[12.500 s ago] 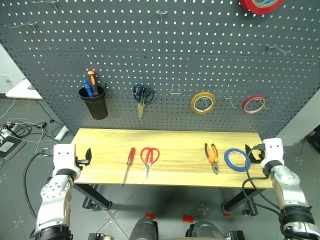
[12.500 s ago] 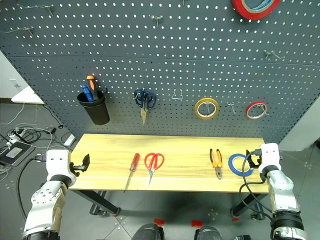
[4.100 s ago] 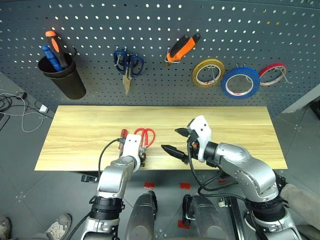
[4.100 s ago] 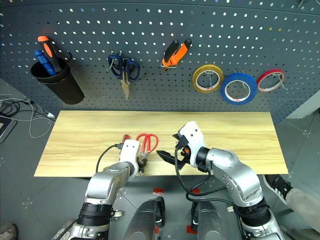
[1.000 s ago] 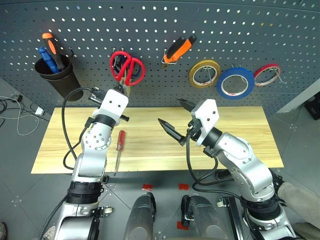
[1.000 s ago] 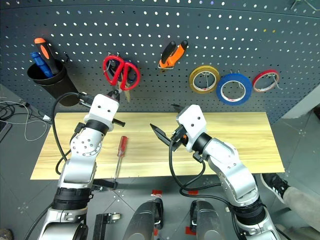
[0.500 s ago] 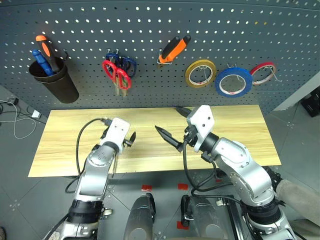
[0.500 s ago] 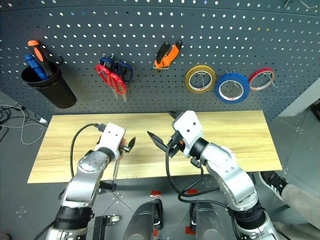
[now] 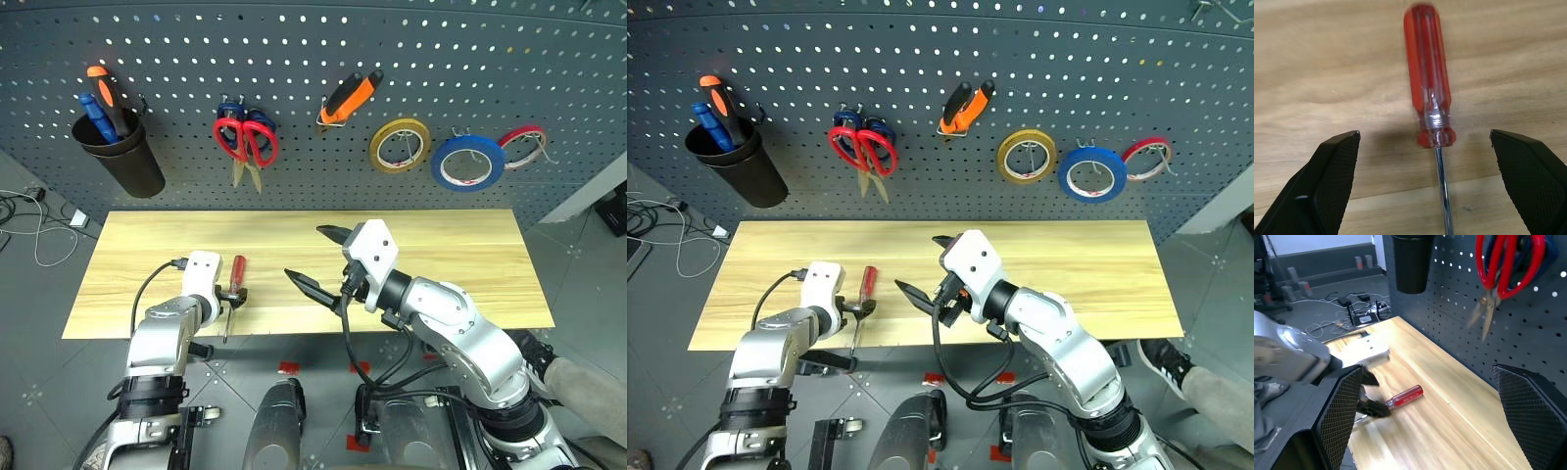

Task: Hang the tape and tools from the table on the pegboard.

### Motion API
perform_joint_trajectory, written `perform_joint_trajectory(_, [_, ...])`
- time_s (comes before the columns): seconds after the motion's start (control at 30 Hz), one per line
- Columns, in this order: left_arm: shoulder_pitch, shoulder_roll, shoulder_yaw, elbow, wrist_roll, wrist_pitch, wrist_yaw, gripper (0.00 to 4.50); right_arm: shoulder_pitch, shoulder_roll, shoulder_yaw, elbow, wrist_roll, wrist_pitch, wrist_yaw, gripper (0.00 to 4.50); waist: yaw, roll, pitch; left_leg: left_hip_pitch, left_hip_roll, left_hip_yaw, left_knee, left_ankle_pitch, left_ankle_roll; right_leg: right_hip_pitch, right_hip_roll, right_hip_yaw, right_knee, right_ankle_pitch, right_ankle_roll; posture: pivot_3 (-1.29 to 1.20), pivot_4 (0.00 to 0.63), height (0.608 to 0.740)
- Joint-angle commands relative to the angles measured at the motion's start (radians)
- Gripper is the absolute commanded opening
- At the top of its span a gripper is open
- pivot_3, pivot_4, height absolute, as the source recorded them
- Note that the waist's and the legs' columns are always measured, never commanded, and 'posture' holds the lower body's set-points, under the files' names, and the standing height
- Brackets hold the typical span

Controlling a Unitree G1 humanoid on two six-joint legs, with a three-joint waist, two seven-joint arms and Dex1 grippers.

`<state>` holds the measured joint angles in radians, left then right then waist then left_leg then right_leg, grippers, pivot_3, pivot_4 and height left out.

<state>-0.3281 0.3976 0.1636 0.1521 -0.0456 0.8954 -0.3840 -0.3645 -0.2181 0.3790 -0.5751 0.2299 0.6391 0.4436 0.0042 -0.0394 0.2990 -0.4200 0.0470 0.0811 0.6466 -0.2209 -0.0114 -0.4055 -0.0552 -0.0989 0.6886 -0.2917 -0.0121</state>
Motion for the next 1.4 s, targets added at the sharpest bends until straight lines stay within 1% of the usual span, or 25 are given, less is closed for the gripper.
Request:
perform_joint_trajectory(0.03, [-0.036, 0.023, -0.005, 0.063, -0.014, -0.032, -0.011, 4.49, -0.011, 0.009, 0.002, -0.03, 0.014, -0.013, 0.01, 4.5, -0.001, 0.0, 0.0, 0.0, 0.0, 0.0, 0.0, 0.0, 0.0, 0.0, 0.0, 0.0, 0.0, 0.0, 0.0, 0.0, 0.27, 0.74])
perform_joint_trajectory(0.07, [-0.047, 0.028, -0.013, 0.088, -0.013, -0.043, -0.016, 4.49, -0.013, 0.01, 0.003, -0.028, 0.013, -0.014, 0.011, 4.5, -0.002, 0.0, 0.0, 0.0, 0.0, 0.0, 0.0, 0.0, 0.0, 0.0, 0.0, 0.0, 0.0, 0.0, 0.0, -0.01, 0.266, 0.74])
perform_joint_trajectory(0.2, [-0.073, 0.058, -0.05, 0.174, 0.007, -0.1, -0.025, 3.62, -0.023, -0.003, 0.009, -0.024, 0.01, -0.012, 0.03, 4.5, -0.004, -0.001, -0.001, 0.0, 0.0, 0.0, 0.0, 0.0, 0.0, 0.0, 0.0, 0.0, 0.0, 0.0, 0.0, -0.01, 0.261, 0.74])
perform_joint_trajectory(0.4, [-0.091, 0.083, -0.075, 0.256, 0.014, -0.209, -0.037, 1.67, -0.028, -0.023, 0.014, -0.019, 0.01, -0.008, 0.056, 4.5, -0.004, -0.001, -0.002, 0.001, 0.0, 0.001, 0.0, 0.0, 0.0, 0.0, 0.0, 0.001, 0.0, 0.0, 0.0, -0.01, 0.247, 0.74])
perform_joint_trajectory(0.47, [-0.091, 0.089, -0.07, 0.262, 0.018, -0.276, -0.024, 1.0, -0.03, -0.025, 0.015, -0.015, 0.007, -0.012, 0.058, 4.5, -0.004, -0.003, -0.004, 0.001, 0.0, 0.001, 0.0, 0.0, 0.0, 0.0, 0.0, 0.001, 0.0, 0.0, 0.0, -0.01, 0.24, 0.74])
perform_joint_trajectory(0.5, [-0.089, 0.093, -0.067, 0.261, 0.02, -0.302, -0.02, 0.87, -0.03, -0.025, 0.015, -0.014, 0.005, -0.014, 0.059, 4.5, -0.004, -0.004, -0.005, 0.001, 0.0, 0.001, 0.0, 0.0, 0.0, 0.0, 0.0, 0.001, 0.001, 0.0, 0.0, -0.01, 0.24, 0.74])
perform_joint_trajectory(0.57, [-0.067, 0.107, -0.052, 0.232, 0.014, -0.352, -0.022, 0.88, -0.031, -0.024, 0.013, -0.014, 0.004, -0.019, 0.06, 4.5, -0.005, -0.006, -0.006, 0.001, 0.0, 0.001, 0.0, 0.0, 0.0, 0.0, 0.0, 0.001, 0.001, 0.0, 0.0, -0.01, 0.234, 0.74])
perform_joint_trajectory(0.63, [-0.018, 0.128, -0.035, 0.164, 0.005, -0.401, -0.031, 0.88, -0.032, -0.022, 0.008, -0.016, 0.003, -0.027, 0.06, 4.5, -0.009, -0.008, -0.008, 0.001, 0.0, 0.001, 0.0, 0.0, 0.0, 0.0, 0.0, 0.001, 0.0, 0.0, 0.0, -0.01, 0.228, 0.74])
perform_joint_trajectory(0.73, [0.086, 0.138, 0.019, 0.007, -0.018, -0.437, -0.012, 0.88, -0.033, -0.02, -0.001, -0.02, 0.002, -0.036, 0.057, 4.5, -0.012, -0.01, -0.01, 0.001, 0.001, 0.002, -0.001, 0.0, 0.0, -0.001, 0.0, 0.001, -0.001, 0.0, 0.0, -0.02, 0.222, 0.74])
perform_joint_trajectory(0.87, [0.283, 0.089, 0.122, -0.293, -0.014, -0.621, 0.076, 0.88, -0.034, -0.018, -0.012, -0.033, 0.001, -0.044, 0.052, 4.5, -0.011, -0.011, -0.012, 0.0, 0.001, 0.002, -0.002, 0.0, 0.0, 0.0, -0.001, 0.001, -0.003, 0.0, -0.001, -0.01, 0.214, 0.74])
perform_joint_trajectory(0.93, [0.334, 0.068, 0.141, -0.392, 0.006, -0.68, 0.118, 0.88, -0.037, -0.016, -0.019, -0.042, 0.005, -0.05, 0.054, 4.5, -0.006, -0.012, -0.014, 0.0, 0.001, 0.001, -0.002, 0.0, 0.0, 0.001, -0.001, 0.0, -0.004, 0.0, -0.001, 0.0, 0.213, 0.74])
perform_joint_trajectory(1.0, [0.35, 0.056, 0.141, -0.467, 0.047, -0.75, 0.162, 0.88, -0.044, -0.011, -0.029, -0.056, 0.024, -0.04, 0.06, 4.5, 0.002, -0.011, -0.017, 0.0, 0.001, 0.0, -0.001, 0.0, 0.0, 0.001, -0.001, -0.001, -0.005, 0.001, -0.001, 0.02, 0.207, 0.74])
perform_joint_trajectory(1.1, [0.286, 0.046, 0.134, -0.55, 0.102, -0.804, 0.236, 0.88, -0.058, -0.017, -0.04, -0.073, 0.052, -0.028, 0.079, 4.5, 0.013, -0.011, -0.019, -0.001, 0.0, 0.0, -0.001, 0.0, 0.001, 0.001, -0.001, -0.002, -0.005, 0.003, -0.002, 0.03, 0.206, 0.74])
perform_joint_trajectory(1.2, [0.194, 0.068, 0.142, -0.581, 0.12, -0.803, 0.252, 0.88, -0.065, -0.036, -0.046, -0.083, 0.068, -0.014, 0.091, 4.5, 0.017, -0.012, -0.027, -0.001, 0.001, 0.0, -0.001, -0.001, 0.002, 0.001, 0.0, -0.002, -0.004, 0.004, -0.001, 0.04, 0.205, 0.74])
perform_joint_trajectory(1.4, [-0.096, 0.121, 0.188, -0.61, 0.087, -0.677, 0.284, 0.88, -0.071, -0.056, -0.07, -0.092, 0.098, 0.009, 0.094, 4.5, 0.02, -0.013, -0.029, -0.001, 0.001, 0.0, -0.001, 0.0, 0.0, 0.001, 0.0, -0.001, -0.004, 0.005, 0.0, 0.05, 0.201, 0.74])
